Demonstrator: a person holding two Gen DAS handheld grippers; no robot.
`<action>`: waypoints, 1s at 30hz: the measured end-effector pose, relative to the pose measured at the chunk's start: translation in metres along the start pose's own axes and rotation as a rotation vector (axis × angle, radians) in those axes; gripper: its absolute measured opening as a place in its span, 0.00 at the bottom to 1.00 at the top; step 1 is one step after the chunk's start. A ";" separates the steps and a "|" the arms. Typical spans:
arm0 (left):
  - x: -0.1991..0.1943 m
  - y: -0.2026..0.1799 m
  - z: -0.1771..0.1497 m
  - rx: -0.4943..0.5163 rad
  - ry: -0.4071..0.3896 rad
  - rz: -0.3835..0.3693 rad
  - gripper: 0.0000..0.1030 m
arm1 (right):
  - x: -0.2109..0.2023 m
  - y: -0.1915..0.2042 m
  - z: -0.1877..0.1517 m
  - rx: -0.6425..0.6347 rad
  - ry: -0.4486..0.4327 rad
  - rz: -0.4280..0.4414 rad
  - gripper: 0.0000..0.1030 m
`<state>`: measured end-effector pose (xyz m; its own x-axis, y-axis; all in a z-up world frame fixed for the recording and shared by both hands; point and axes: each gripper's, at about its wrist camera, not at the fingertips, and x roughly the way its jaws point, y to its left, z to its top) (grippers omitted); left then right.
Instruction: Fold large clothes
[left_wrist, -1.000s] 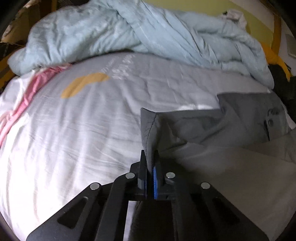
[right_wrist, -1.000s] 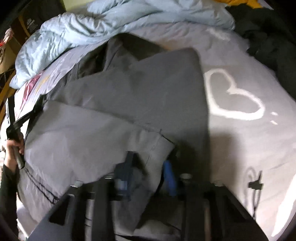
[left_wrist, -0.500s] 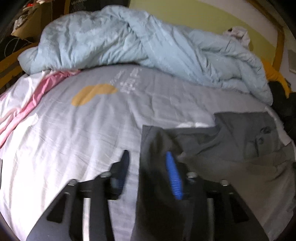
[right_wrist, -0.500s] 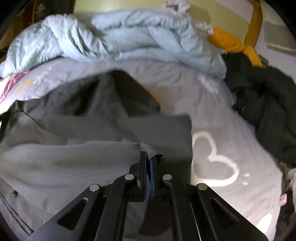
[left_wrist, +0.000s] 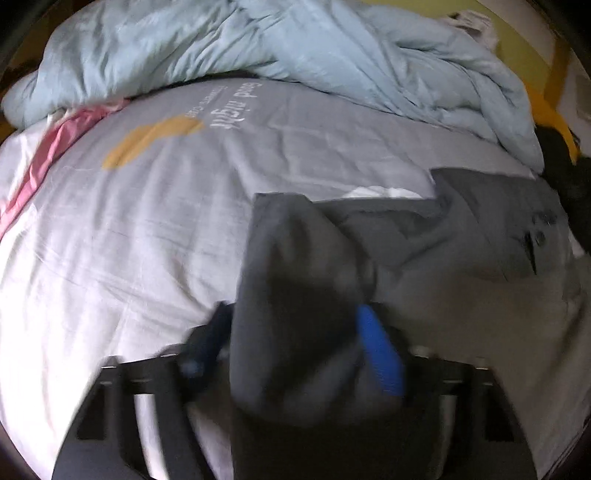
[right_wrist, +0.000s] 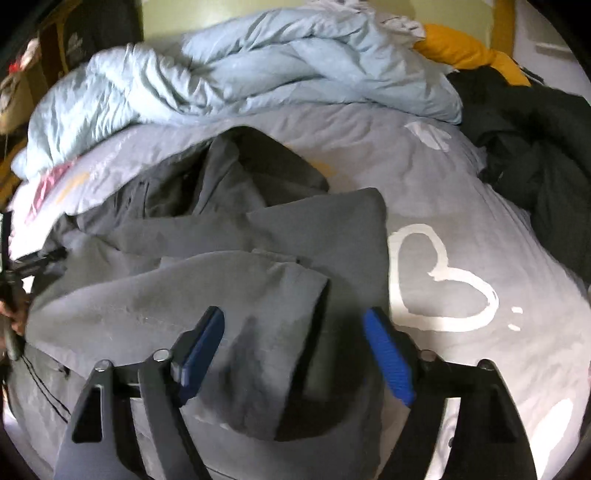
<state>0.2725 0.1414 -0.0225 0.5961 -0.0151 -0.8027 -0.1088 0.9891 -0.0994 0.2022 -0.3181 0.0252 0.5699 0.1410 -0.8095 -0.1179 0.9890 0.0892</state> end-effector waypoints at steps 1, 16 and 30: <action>-0.002 0.001 0.002 -0.006 -0.026 0.027 0.21 | 0.002 -0.003 -0.001 0.016 0.033 0.055 0.78; -0.033 0.025 -0.004 -0.171 -0.272 0.159 0.05 | 0.021 0.020 -0.023 -0.006 0.159 0.064 0.04; -0.043 0.034 -0.005 -0.186 -0.274 0.079 0.00 | 0.017 0.010 -0.024 -0.045 0.095 -0.107 0.01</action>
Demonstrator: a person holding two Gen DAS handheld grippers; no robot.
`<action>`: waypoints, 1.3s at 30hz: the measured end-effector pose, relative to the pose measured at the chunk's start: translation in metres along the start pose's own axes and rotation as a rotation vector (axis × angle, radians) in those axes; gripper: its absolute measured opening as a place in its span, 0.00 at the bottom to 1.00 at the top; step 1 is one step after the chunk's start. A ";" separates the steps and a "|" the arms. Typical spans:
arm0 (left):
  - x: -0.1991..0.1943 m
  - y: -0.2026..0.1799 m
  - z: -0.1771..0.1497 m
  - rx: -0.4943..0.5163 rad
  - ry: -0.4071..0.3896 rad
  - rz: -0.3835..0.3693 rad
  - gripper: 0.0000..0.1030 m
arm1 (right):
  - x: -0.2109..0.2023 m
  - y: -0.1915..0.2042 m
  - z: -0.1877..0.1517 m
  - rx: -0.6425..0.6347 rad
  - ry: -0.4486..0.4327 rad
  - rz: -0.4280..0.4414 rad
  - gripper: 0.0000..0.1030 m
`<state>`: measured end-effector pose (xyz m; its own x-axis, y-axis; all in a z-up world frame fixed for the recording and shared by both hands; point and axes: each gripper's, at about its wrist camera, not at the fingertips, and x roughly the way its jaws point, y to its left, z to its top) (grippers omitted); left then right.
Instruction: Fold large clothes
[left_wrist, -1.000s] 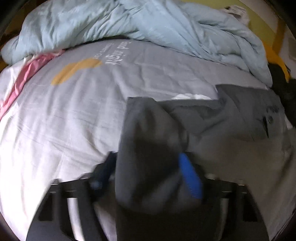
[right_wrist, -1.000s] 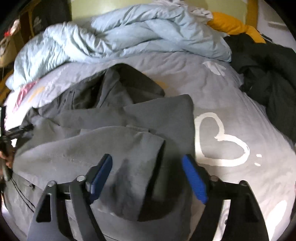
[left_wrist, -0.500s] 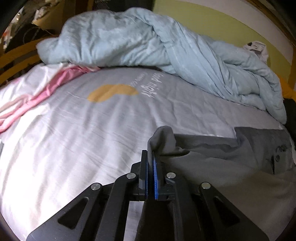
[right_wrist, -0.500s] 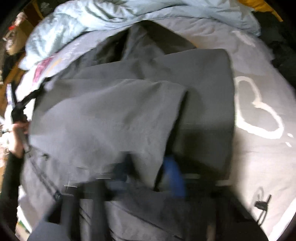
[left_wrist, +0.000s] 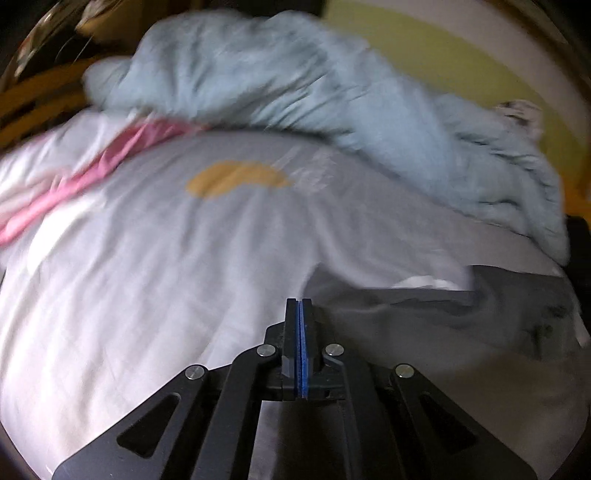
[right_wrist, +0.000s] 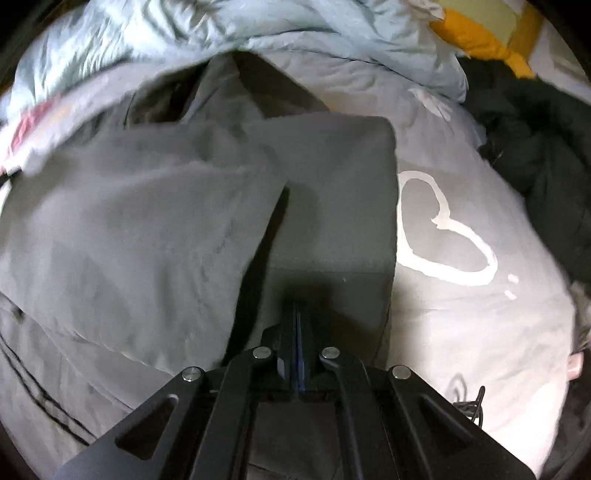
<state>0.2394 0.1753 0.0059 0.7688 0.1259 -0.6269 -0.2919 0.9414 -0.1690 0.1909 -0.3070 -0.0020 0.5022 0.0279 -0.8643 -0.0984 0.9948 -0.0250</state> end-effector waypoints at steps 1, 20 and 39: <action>-0.013 -0.009 0.002 0.049 -0.043 -0.014 0.00 | -0.006 -0.005 0.003 0.033 -0.026 0.033 0.02; -0.100 -0.013 -0.003 0.042 0.038 -0.214 0.37 | 0.026 -0.010 0.039 0.161 -0.168 0.264 0.05; -0.114 -0.005 -0.033 0.049 0.115 -0.203 0.36 | 0.009 0.013 0.031 -0.061 -0.212 -0.017 0.10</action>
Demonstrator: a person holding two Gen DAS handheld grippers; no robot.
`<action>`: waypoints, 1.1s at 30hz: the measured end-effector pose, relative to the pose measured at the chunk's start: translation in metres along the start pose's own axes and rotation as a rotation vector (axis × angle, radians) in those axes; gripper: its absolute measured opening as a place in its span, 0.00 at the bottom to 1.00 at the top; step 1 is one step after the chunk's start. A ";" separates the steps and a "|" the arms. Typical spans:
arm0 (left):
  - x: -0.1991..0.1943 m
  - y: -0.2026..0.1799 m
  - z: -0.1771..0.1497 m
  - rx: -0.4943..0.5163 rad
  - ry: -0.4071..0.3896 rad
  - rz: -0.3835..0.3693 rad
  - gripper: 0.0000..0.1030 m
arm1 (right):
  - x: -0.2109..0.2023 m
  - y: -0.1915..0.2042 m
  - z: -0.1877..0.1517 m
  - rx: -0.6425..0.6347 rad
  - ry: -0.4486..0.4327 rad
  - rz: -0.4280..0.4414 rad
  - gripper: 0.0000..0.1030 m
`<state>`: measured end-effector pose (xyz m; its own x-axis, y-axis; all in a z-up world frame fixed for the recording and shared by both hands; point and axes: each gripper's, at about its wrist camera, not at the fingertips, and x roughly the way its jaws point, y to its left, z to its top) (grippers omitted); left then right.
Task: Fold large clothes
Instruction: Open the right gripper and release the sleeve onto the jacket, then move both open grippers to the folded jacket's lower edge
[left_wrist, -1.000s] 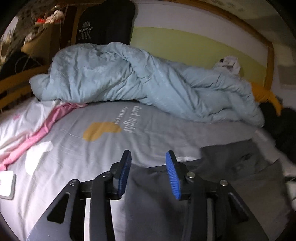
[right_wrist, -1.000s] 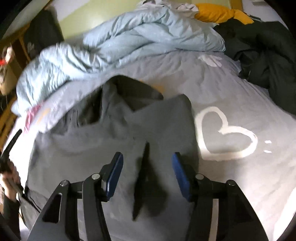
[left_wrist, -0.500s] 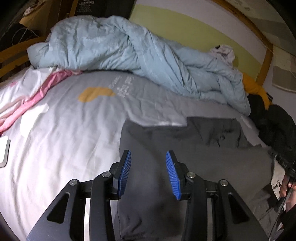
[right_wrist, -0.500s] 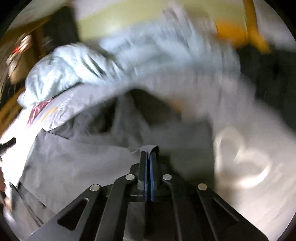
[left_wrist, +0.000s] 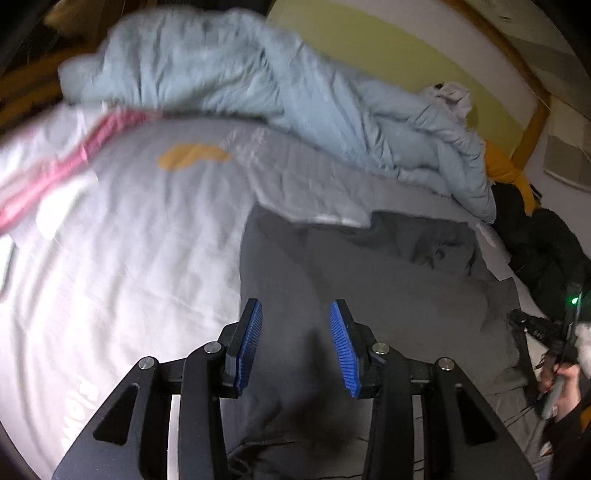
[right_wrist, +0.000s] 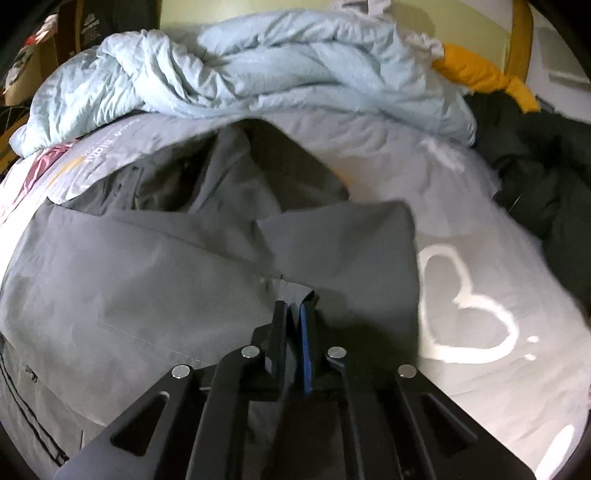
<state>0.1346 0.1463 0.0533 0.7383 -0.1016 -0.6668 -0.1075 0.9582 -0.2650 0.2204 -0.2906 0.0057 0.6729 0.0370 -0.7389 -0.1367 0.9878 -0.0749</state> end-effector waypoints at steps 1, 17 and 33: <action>-0.009 -0.006 0.000 0.033 -0.026 0.025 0.36 | -0.008 -0.001 -0.001 0.009 -0.011 -0.001 0.10; -0.134 -0.060 -0.054 0.210 -0.360 -0.054 0.36 | -0.199 0.021 -0.077 0.073 -0.358 0.092 0.22; -0.137 -0.078 -0.157 0.225 -0.247 -0.052 0.47 | -0.212 0.038 -0.214 0.000 -0.299 -0.014 0.64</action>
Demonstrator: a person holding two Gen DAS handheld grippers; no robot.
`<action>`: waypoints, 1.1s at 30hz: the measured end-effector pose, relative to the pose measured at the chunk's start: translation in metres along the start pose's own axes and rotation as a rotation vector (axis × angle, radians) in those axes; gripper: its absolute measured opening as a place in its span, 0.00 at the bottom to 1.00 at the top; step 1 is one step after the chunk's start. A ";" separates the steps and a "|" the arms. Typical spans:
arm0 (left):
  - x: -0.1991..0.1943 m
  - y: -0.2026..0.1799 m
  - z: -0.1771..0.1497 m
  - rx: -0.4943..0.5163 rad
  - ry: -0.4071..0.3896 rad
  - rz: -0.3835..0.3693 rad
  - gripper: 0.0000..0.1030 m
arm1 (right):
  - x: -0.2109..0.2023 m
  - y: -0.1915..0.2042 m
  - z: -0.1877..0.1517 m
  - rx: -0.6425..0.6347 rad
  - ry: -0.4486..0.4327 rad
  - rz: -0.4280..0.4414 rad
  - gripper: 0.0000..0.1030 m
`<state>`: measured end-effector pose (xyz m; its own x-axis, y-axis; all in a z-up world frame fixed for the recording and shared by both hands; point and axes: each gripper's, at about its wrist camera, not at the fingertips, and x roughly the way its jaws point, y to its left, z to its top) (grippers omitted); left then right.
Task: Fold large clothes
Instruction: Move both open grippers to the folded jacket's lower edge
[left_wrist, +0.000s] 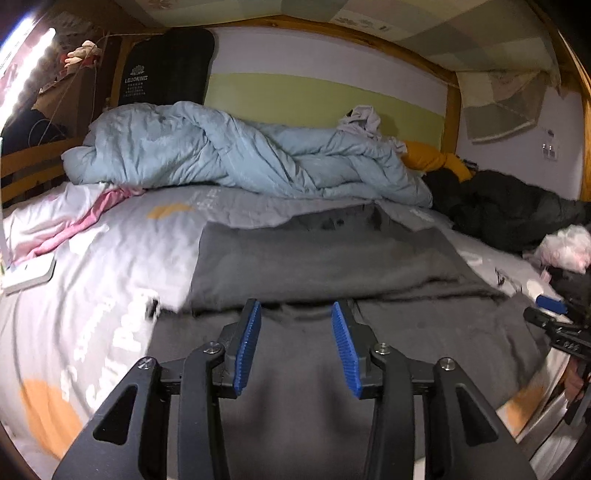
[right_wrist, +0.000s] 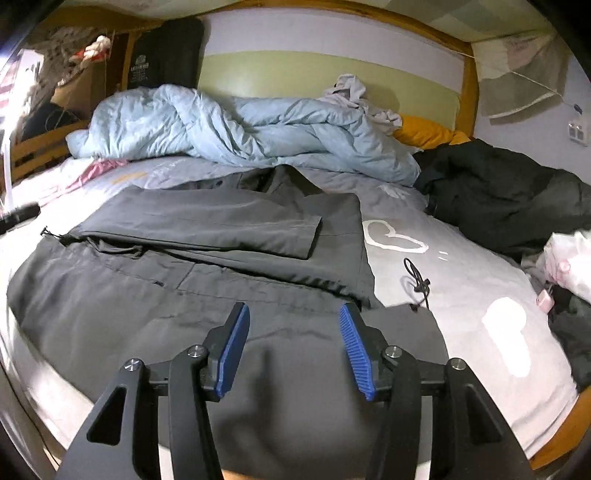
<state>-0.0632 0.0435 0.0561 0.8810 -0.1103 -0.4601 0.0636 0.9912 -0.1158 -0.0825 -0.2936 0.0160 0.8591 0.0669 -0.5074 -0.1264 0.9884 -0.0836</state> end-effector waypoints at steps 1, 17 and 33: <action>-0.002 -0.004 -0.009 -0.001 0.007 0.025 0.54 | -0.004 0.001 -0.006 0.011 0.000 0.028 0.68; -0.001 -0.074 -0.090 0.220 0.182 0.014 0.81 | 0.001 0.065 -0.067 -0.244 0.161 0.060 0.82; 0.016 -0.097 -0.110 0.427 0.208 0.143 0.84 | 0.010 0.061 -0.071 -0.209 0.219 0.067 0.83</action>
<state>-0.1070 -0.0628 -0.0373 0.7854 0.0597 -0.6161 0.1739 0.9340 0.3122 -0.1164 -0.2419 -0.0551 0.7214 0.0774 -0.6882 -0.2974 0.9321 -0.2068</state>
